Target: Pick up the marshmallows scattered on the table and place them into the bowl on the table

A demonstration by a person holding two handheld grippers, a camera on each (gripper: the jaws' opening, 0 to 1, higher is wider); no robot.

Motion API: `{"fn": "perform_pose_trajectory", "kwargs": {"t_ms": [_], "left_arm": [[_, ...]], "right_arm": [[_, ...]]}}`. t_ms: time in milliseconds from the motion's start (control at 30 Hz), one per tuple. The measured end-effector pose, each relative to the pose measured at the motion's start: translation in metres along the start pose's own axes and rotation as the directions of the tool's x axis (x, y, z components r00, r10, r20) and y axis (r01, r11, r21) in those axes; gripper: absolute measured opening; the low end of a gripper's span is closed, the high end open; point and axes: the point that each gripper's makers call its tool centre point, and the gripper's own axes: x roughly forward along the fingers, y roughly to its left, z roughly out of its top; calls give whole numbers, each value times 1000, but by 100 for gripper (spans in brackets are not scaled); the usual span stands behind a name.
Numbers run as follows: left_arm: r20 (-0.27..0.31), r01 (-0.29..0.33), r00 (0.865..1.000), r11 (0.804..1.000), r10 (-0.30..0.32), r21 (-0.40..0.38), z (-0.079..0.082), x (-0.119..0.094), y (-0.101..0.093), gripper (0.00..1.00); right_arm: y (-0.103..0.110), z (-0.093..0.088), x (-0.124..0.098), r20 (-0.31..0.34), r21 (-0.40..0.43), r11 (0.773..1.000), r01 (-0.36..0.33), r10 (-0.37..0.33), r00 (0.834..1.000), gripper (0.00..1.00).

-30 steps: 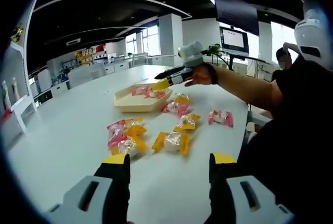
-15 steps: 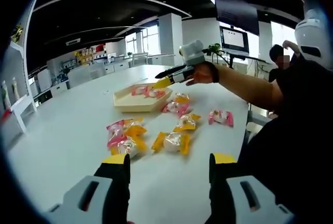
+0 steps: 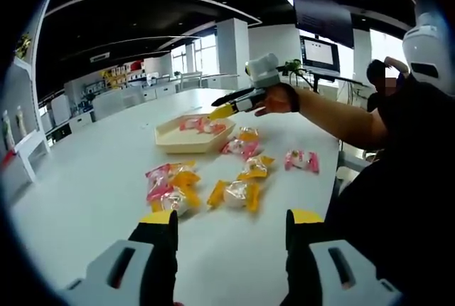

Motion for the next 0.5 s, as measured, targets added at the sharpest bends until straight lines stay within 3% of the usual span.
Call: {"fn": "perform_pose_trajectory", "kwargs": {"t_ms": [500], "left_arm": [[-6, -1, 1000, 1000, 1, 6, 1, 0, 1, 60]], "right_arm": [[1, 2, -3, 2, -15, 1000, -20, 20, 1000, 55]]}}
